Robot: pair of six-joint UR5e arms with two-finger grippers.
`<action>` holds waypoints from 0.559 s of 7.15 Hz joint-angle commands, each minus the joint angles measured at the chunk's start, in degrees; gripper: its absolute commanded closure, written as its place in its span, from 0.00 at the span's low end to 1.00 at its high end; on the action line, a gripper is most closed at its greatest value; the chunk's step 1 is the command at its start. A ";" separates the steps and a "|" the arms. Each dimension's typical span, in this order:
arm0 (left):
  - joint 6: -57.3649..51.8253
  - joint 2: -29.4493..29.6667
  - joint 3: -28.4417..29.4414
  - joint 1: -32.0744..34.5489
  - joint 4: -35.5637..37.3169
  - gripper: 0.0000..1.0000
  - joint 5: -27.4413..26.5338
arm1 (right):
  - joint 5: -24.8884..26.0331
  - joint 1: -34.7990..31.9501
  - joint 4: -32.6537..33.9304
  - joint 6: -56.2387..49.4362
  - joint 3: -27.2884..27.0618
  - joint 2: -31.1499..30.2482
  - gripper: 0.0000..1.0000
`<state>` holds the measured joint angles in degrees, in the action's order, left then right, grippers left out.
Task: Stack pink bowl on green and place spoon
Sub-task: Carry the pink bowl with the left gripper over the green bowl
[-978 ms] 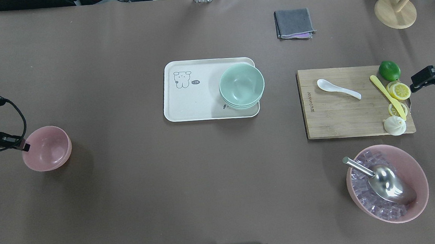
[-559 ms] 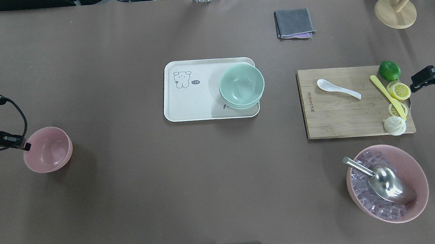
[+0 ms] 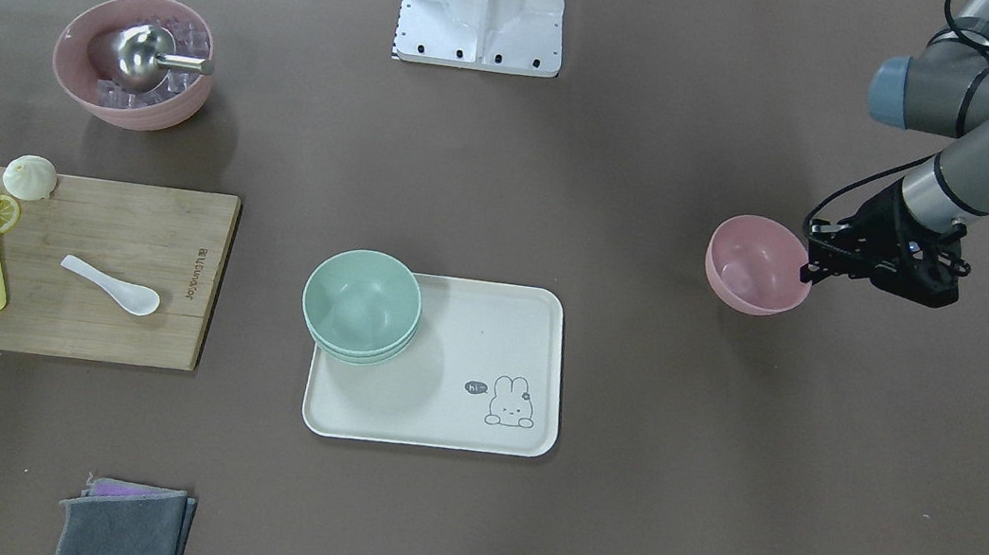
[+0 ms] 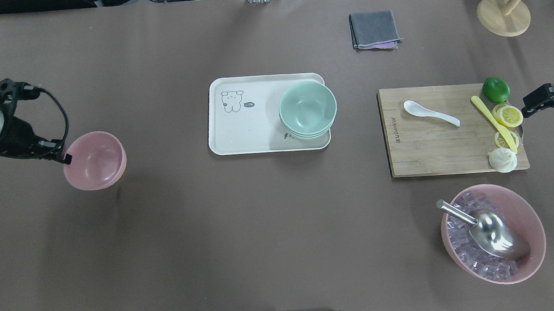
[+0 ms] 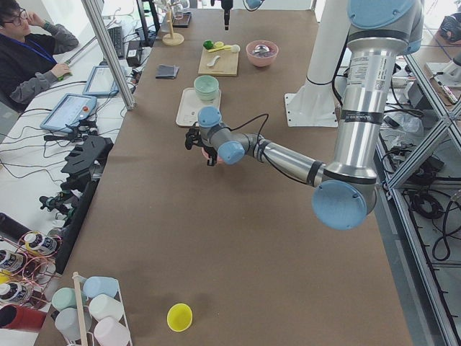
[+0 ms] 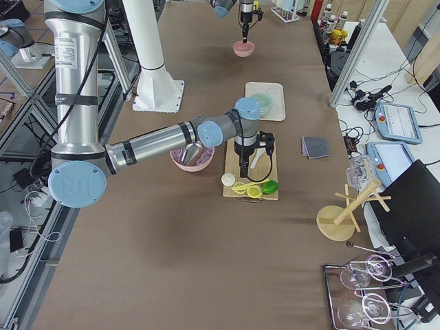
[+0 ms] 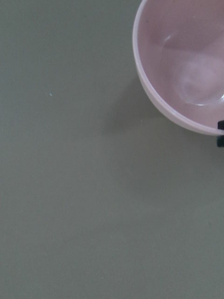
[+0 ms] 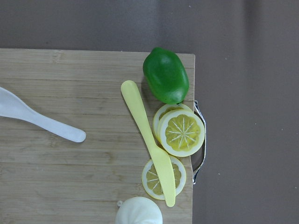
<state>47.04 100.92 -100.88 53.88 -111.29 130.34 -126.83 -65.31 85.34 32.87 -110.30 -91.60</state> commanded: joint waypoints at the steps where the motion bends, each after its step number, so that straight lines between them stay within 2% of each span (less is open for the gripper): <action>1: 7.06 15.02 -0.37 -0.26 15.25 1.00 -0.53 | 0.00 0.01 0.00 0.00 0.00 0.10 0.00; 2: 12.32 20.75 -0.37 -2.44 19.23 1.00 -0.53 | 0.00 0.01 0.00 0.00 0.00 0.10 0.00; 3: 18.20 24.90 0.42 -6.73 19.44 1.00 -0.96 | 0.00 0.09 0.00 0.00 0.09 0.19 0.00; 4: 23.92 30.25 2.43 -9.81 19.45 1.00 -5.41 | 0.00 0.09 0.00 0.00 0.00 0.28 0.00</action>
<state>63.89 124.71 -100.24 48.06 -92.75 128.48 -126.83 -65.25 85.34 32.87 -110.28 -91.41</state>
